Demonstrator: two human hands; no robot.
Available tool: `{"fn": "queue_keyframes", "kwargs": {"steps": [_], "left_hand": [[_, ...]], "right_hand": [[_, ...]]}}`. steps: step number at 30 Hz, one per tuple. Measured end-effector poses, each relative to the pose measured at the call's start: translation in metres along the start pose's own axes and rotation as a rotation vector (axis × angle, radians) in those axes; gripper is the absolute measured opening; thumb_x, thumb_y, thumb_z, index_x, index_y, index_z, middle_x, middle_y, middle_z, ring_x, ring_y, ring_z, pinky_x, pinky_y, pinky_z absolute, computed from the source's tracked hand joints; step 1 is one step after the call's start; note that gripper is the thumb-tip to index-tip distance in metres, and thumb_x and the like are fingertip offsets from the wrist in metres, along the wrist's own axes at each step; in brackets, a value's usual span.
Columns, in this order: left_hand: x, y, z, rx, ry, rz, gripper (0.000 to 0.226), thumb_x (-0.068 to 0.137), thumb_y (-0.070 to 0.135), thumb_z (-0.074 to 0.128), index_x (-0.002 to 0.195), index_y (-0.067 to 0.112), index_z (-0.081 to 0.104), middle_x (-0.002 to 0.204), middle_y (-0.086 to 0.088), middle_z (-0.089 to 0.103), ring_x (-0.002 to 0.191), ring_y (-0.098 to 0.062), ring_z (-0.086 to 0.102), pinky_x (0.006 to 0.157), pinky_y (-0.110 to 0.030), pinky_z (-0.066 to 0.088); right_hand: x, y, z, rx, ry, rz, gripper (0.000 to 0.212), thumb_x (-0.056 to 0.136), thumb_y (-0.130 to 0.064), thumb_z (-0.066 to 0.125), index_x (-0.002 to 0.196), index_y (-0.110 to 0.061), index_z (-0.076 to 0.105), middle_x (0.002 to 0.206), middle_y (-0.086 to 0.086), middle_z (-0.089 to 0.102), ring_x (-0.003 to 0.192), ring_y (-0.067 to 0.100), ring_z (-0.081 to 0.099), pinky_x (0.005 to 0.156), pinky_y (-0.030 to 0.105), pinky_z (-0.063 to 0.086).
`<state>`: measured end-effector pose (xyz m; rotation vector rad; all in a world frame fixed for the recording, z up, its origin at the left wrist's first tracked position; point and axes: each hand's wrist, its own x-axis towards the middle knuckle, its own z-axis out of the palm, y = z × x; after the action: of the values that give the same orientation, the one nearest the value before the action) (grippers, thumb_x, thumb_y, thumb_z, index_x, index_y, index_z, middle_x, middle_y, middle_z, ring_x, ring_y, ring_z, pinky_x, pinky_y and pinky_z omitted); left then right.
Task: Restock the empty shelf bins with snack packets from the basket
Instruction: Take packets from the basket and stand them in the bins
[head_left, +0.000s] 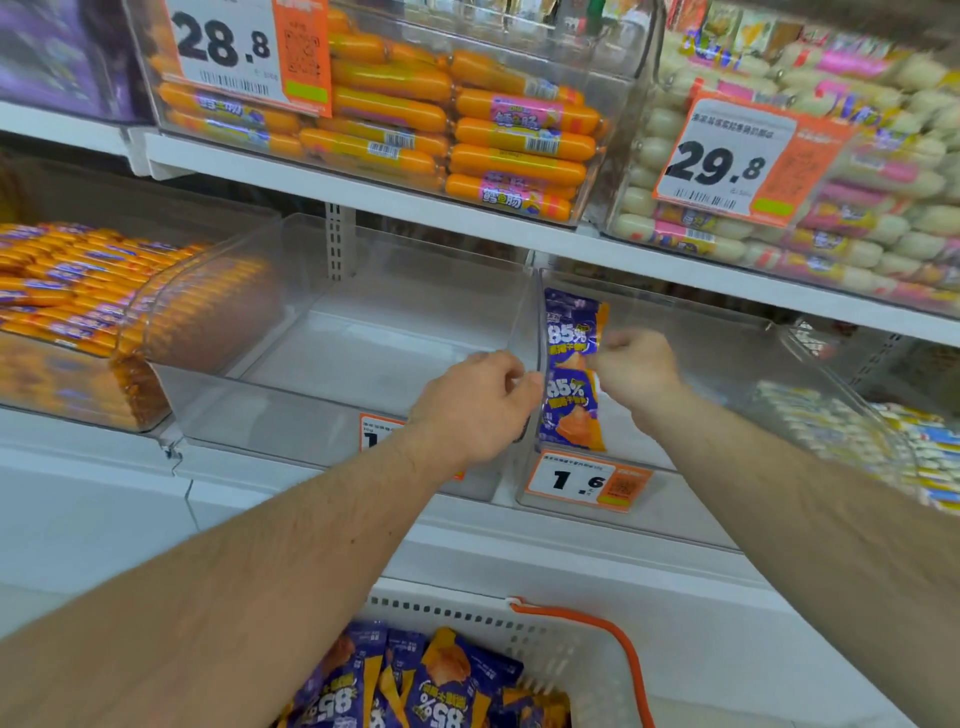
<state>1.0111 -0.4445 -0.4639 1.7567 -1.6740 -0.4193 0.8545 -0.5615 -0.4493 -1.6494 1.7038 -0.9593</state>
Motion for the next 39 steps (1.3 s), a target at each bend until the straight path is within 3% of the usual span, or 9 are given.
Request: {"fn": "queue_keyframes", "kwargs": {"steps": [4, 8, 14, 18, 22, 26, 30, 36, 39], "left_hand": [[-0.043, 0.001, -0.019, -0.043, 0.248, 0.324, 0.029, 0.088, 0.038, 0.051, 0.106, 0.019, 0.063, 0.090, 0.008, 0.056, 0.074, -0.007, 0.047, 0.074, -0.030, 0.043], [-0.091, -0.022, -0.027, 0.017, -0.159, 0.202, 0.019, 0.089, 0.027, 0.059, 0.107, 0.025, 0.063, 0.079, 0.009, 0.061, 0.062, 0.002, 0.049, 0.062, -0.020, 0.039], [-0.114, -0.070, -0.016, 0.311, -0.691, -0.034, 0.035, 0.096, 0.034, 0.052, 0.130, 0.024, 0.055, 0.125, 0.003, 0.059, 0.099, -0.012, 0.052, 0.083, -0.024, 0.040], [-0.114, -0.087, -0.015, 0.435, -0.937, -0.110, 0.032, 0.098, 0.041, 0.047, 0.114, 0.017, 0.059, 0.115, -0.007, 0.061, 0.098, -0.025, 0.055, 0.090, -0.035, 0.044], [-0.110, -0.093, -0.018, 0.399, -0.953, -0.113, 0.036, 0.099, 0.041, 0.044, 0.108, 0.009, 0.056, 0.109, -0.011, 0.058, 0.091, -0.023, 0.049, 0.088, -0.038, 0.044], [-0.109, -0.089, -0.023, 0.350, -0.926, -0.139, 0.044, 0.099, 0.045, 0.045, 0.134, 0.019, 0.051, 0.127, -0.008, 0.061, 0.114, -0.024, 0.059, 0.101, -0.040, 0.045], [-0.106, -0.093, -0.022, 0.351, -0.939, -0.140, 0.043, 0.099, 0.045, 0.046, 0.127, 0.015, 0.056, 0.116, -0.002, 0.060, 0.103, -0.024, 0.058, 0.093, -0.034, 0.045], [-0.103, -0.092, -0.016, 0.322, -0.907, -0.124, 0.020, 0.097, 0.039, 0.049, 0.102, 0.021, 0.049, 0.101, -0.003, 0.043, 0.087, -0.019, 0.040, 0.077, -0.031, 0.034], [-0.104, -0.090, -0.014, 0.316, -0.820, -0.118, 0.047, 0.096, 0.041, 0.053, 0.139, 0.021, 0.045, 0.137, -0.002, 0.050, 0.118, -0.020, 0.051, 0.093, -0.028, 0.039]], "right_hand": [[-0.071, -0.018, -0.005, -0.051, 0.076, -0.341, 0.011, 0.083, -0.009, 0.064, 0.082, -0.017, 0.069, 0.065, -0.013, 0.058, 0.060, 0.002, 0.053, 0.054, 0.011, 0.037], [-0.128, -0.008, 0.015, 0.132, -0.047, -0.502, 0.032, 0.081, -0.001, 0.065, 0.066, -0.030, 0.060, 0.054, -0.013, 0.051, 0.050, 0.002, 0.045, 0.055, 0.017, 0.039], [-0.174, 0.053, 0.083, -0.004, -0.373, -0.275, 0.025, 0.085, -0.004, 0.065, 0.069, -0.022, 0.062, 0.059, -0.006, 0.055, 0.051, 0.001, 0.048, 0.054, 0.016, 0.038], [-0.193, 0.126, 0.137, -0.236, -0.542, 0.096, 0.018, 0.087, -0.009, 0.060, 0.070, -0.016, 0.060, 0.072, 0.011, 0.064, 0.069, 0.022, 0.057, 0.065, 0.036, 0.047], [-0.225, 0.173, 0.178, -0.336, -0.769, 0.519, 0.031, 0.087, -0.017, 0.067, 0.078, -0.012, 0.038, 0.064, 0.009, 0.035, 0.052, 0.020, 0.034, 0.052, 0.033, 0.033], [-0.250, 0.189, 0.201, -0.240, -0.758, 0.652, 0.036, 0.083, -0.028, 0.076, 0.090, -0.013, 0.044, 0.078, 0.008, 0.047, 0.060, 0.020, 0.044, 0.051, 0.030, 0.037], [-0.247, 0.185, 0.207, -0.044, -0.662, 0.758, 0.023, 0.085, -0.011, 0.075, 0.098, -0.005, 0.057, 0.088, 0.011, 0.053, 0.068, 0.021, 0.047, 0.056, 0.033, 0.040], [-0.200, 0.157, 0.162, -0.067, -0.513, 0.536, 0.013, 0.080, -0.001, 0.066, 0.074, -0.009, 0.058, 0.067, 0.010, 0.049, 0.061, 0.023, 0.044, 0.059, 0.037, 0.039], [-0.176, 0.134, 0.127, -0.130, -0.554, 0.242, 0.013, 0.075, -0.007, 0.068, 0.072, -0.014, 0.058, 0.067, 0.014, 0.055, 0.063, 0.028, 0.054, 0.058, 0.031, 0.042]]}}
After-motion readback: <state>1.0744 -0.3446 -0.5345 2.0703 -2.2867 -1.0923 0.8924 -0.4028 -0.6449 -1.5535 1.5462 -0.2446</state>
